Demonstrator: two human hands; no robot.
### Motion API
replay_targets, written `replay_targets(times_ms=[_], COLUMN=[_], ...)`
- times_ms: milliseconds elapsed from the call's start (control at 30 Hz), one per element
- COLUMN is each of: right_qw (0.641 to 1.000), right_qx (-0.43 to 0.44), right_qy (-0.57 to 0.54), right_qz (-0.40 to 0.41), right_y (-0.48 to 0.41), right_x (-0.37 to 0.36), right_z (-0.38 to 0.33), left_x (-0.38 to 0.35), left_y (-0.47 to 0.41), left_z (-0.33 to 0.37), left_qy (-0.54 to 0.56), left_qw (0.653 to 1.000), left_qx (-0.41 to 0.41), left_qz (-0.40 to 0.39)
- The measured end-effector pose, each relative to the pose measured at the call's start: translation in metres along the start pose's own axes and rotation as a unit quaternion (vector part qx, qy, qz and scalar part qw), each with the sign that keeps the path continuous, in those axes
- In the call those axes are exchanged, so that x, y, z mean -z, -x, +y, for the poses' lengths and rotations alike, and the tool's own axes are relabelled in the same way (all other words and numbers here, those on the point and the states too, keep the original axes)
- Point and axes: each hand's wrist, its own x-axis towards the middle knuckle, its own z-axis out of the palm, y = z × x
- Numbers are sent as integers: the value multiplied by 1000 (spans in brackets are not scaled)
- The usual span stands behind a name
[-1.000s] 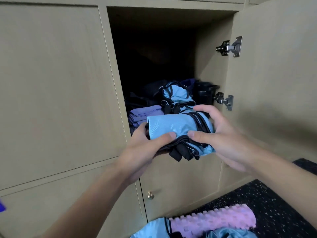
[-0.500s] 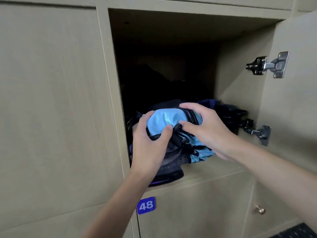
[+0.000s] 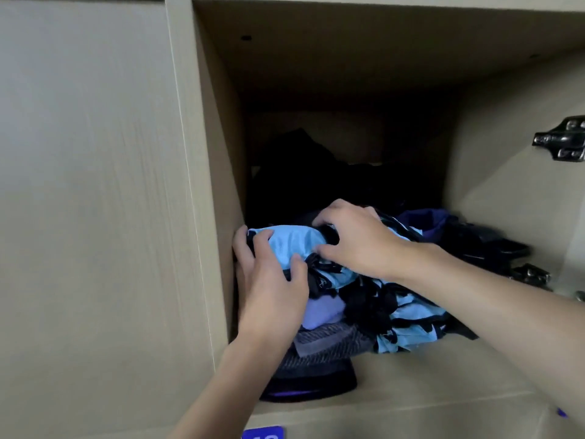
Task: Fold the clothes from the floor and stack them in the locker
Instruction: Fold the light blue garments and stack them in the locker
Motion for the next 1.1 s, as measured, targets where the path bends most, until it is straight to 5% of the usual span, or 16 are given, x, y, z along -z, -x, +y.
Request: replay_targets(times_ms=[100,367,533,733,1100], right_qw=[991,992,992,990,989], right_qx=[54,110,107,109,102], right_qy=[118,46,52,87,107], right_qz=[28,-34,-35,-28,-33], right_y=[0,10,10,12,13], right_x=[-8,-8,-12,-21,-25], right_z=[5,26,25,32,26], left_x=[-5,-11,-8,-6,-6], left_y=[5,2,4,0,-6], left_z=[-9,-19,-24,-20,-20], left_qy=[-74,-156,-226,-260,-253], left_qw=[997,988,963,961,964], left_qx=[-9,-7,-147,-75,-39], left_qz=[3,-15,28,-48,-71])
